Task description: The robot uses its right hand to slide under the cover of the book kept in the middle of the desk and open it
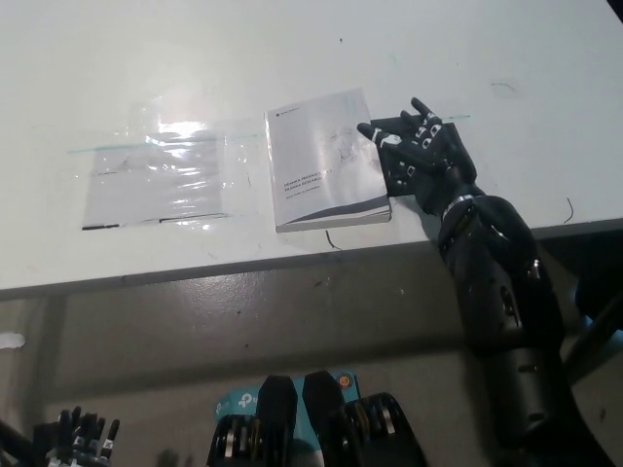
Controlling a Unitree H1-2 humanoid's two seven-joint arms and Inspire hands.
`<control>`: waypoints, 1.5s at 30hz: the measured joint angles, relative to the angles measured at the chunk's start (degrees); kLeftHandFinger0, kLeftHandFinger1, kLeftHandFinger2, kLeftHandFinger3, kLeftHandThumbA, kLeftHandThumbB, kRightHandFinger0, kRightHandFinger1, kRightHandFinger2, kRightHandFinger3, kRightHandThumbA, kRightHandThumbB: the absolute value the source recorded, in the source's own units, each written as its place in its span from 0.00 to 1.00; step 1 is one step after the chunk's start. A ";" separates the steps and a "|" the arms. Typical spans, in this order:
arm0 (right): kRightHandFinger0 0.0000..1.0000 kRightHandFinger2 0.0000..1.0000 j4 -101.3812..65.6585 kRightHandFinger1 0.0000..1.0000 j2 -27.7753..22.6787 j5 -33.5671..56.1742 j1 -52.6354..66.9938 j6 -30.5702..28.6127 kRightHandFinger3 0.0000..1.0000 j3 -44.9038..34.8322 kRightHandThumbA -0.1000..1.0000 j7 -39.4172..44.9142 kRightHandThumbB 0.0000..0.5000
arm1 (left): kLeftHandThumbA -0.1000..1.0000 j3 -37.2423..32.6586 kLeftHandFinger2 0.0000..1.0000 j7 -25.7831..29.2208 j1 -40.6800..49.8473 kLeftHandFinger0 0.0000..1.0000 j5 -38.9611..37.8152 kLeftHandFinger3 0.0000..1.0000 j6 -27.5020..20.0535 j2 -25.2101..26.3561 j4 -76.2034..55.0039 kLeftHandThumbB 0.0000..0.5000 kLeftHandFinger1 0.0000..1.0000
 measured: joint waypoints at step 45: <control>1.00 1.00 1.50 1.00 6.89 -1.33 -3.03 -1.06 1.00 3.69 1.00 -0.20 0.62 | 0.94 -0.71 0.74 1.21 2.10 0.62 -0.15 0.71 -0.04 0.54 -0.26 0.47 0.77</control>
